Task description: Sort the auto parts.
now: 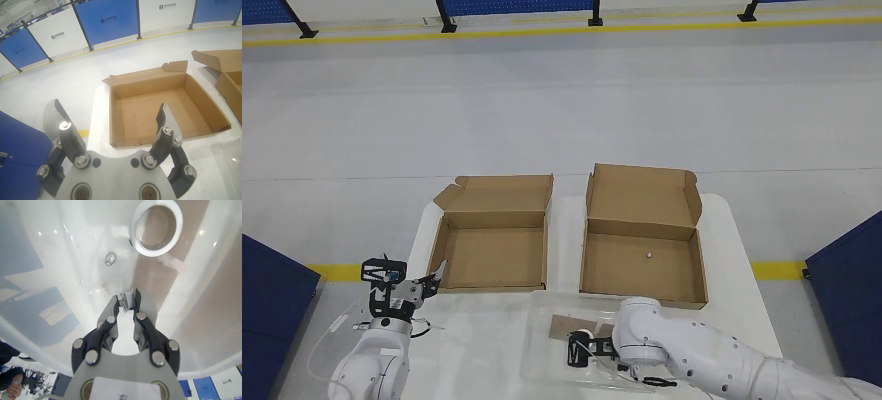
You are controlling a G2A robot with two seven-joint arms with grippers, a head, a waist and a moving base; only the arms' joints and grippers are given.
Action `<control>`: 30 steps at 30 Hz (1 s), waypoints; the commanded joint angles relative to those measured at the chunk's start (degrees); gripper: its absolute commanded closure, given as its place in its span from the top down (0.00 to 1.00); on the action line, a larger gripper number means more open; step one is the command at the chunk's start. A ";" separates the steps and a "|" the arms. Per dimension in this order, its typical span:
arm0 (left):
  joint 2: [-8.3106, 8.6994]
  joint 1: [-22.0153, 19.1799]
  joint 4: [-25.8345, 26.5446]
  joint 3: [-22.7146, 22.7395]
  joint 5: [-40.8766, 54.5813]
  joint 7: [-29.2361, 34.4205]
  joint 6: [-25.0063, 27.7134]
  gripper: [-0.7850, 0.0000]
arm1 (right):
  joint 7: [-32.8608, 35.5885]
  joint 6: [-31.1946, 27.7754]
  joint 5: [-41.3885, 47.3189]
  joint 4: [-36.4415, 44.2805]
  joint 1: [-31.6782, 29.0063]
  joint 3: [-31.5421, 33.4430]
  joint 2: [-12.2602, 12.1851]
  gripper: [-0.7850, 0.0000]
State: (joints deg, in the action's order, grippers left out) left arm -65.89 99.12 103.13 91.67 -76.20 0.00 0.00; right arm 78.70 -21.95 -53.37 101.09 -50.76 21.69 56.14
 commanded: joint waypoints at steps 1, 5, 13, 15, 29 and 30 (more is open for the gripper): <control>0.00 0.00 0.00 0.00 0.00 0.00 0.00 1.00 | -1.62 -0.70 0.64 0.68 -0.79 1.72 -0.85 0.00; 0.00 0.00 0.00 0.00 0.00 0.00 0.00 1.00 | -5.84 -2.83 2.33 2.25 -3.10 5.76 -2.91 0.00; 0.00 0.00 0.00 0.00 0.00 0.00 0.00 1.00 | -13.34 -9.20 4.98 3.40 -8.43 13.94 -6.94 0.00; 0.00 0.00 0.00 0.00 0.00 0.00 0.00 1.00 | -14.98 -10.66 5.20 3.93 -9.56 15.58 -7.69 0.00; 0.00 0.00 0.00 0.00 0.00 0.00 0.00 1.00 | -18.11 -12.14 6.64 3.76 -10.65 16.53 -8.01 0.00; 0.00 0.00 0.00 0.00 0.00 0.00 0.00 1.00 | -19.21 -13.05 8.03 3.22 -10.62 17.09 -8.09 0.00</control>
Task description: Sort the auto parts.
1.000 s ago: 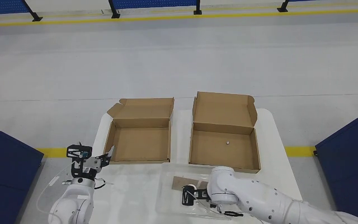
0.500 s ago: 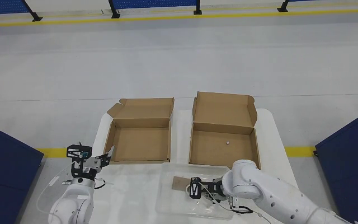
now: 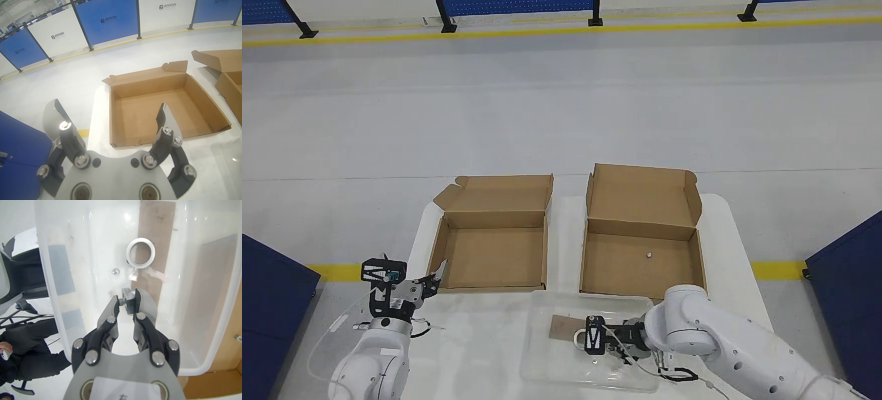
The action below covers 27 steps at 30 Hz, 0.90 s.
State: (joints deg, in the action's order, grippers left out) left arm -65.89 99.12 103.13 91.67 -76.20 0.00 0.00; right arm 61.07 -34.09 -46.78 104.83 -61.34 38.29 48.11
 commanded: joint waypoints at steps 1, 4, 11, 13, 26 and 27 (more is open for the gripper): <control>0.00 0.00 0.00 0.00 0.00 0.00 0.00 1.00 | -2.60 -2.53 3.46 -1.22 -0.02 1.27 -0.24 0.00; 0.00 0.00 0.00 0.00 0.00 0.00 0.00 1.00 | -3.85 -7.54 8.33 -2.77 -0.26 3.54 -1.05 0.00; 0.00 0.00 0.00 0.00 0.00 0.00 0.00 1.00 | -8.84 -17.96 18.99 -6.11 -2.66 8.33 -3.57 0.00; 0.00 0.00 0.00 0.00 0.00 0.00 0.00 1.00 | -11.49 -20.61 21.23 -7.42 -3.21 8.76 -4.41 0.00; 0.00 0.00 0.00 0.00 0.00 0.00 0.00 1.00 | -14.79 -23.91 29.24 -10.27 -2.47 7.47 -7.02 0.00; 0.00 0.00 0.00 0.00 0.00 0.00 0.00 1.00 | -14.79 -23.91 29.24 -10.27 -2.47 7.47 -7.02 0.00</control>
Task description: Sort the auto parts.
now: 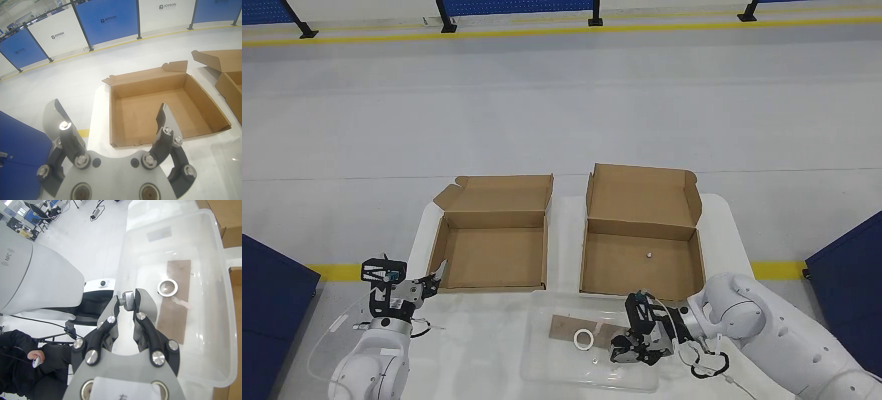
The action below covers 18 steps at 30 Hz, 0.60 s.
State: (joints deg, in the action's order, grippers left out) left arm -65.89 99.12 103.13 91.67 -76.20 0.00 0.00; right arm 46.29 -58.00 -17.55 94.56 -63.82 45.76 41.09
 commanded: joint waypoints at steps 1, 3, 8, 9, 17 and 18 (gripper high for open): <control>0.00 0.00 0.00 0.00 0.00 0.00 0.00 1.00 | 0.00 0.00 0.00 0.00 0.00 0.00 0.00 0.00; 0.00 0.00 0.00 0.00 0.00 0.00 0.00 1.00 | -0.12 0.29 -0.18 0.10 -0.07 -0.05 0.03 0.00; 0.00 0.00 0.00 0.00 0.00 0.00 0.00 1.00 | -2.54 0.00 6.37 0.19 -0.28 -1.41 0.03 0.00; 0.00 0.00 0.00 0.00 0.00 0.00 0.00 1.00 | -2.18 0.00 8.32 0.23 -0.17 -1.62 -0.16 0.00; 0.00 0.00 0.00 0.00 0.00 0.00 0.00 1.00 | 0.00 0.00 23.67 1.18 0.62 -2.34 -2.15 0.00; 0.00 0.00 0.00 0.00 0.00 0.00 0.00 1.00 | 0.00 0.00 25.27 1.43 0.67 -2.53 -2.41 0.00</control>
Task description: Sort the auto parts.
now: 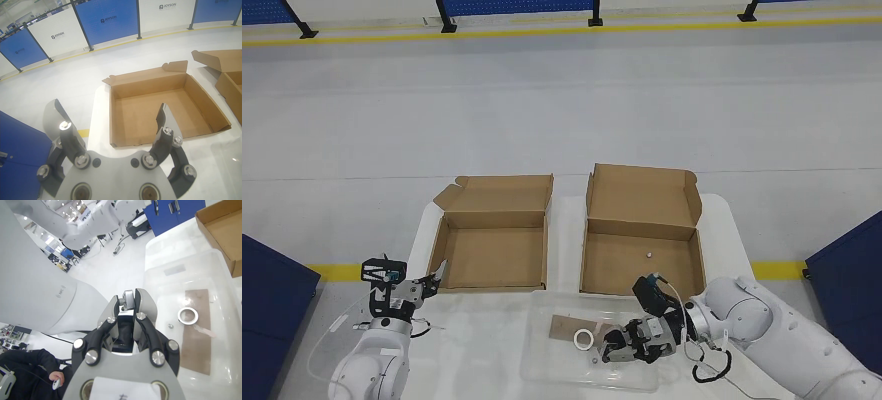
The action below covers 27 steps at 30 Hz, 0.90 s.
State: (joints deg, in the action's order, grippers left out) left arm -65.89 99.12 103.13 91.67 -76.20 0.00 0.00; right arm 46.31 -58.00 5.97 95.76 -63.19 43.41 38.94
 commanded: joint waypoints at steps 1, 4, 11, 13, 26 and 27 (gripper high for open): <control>0.00 0.00 0.00 0.00 0.00 0.00 0.00 1.00 | -0.02 0.00 3.00 0.38 0.13 -0.36 -0.54 0.00; 0.00 0.00 0.00 0.00 0.00 0.00 0.00 1.00 | -0.02 0.00 6.21 0.87 0.41 -0.91 -1.38 0.00; 0.00 0.00 0.00 0.00 0.00 0.00 0.00 1.00 | -0.01 0.00 8.80 1.87 0.92 -1.81 -2.48 0.00; 0.00 0.00 0.00 0.00 0.00 0.00 0.00 1.00 | -0.01 0.00 8.80 1.87 0.92 -1.81 -2.48 0.00; 0.00 0.00 0.00 0.00 0.00 0.00 0.00 1.00 | -0.02 0.00 16.15 1.75 -1.05 -0.21 -3.47 0.00; 0.00 0.00 0.00 0.00 0.00 0.00 0.00 1.00 | -0.02 0.00 17.17 1.76 -1.52 0.16 -3.89 0.00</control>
State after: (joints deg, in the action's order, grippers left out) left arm -65.89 99.12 103.13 91.67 -76.20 0.00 0.00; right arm 46.34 -58.00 22.15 97.53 -64.29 43.21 35.46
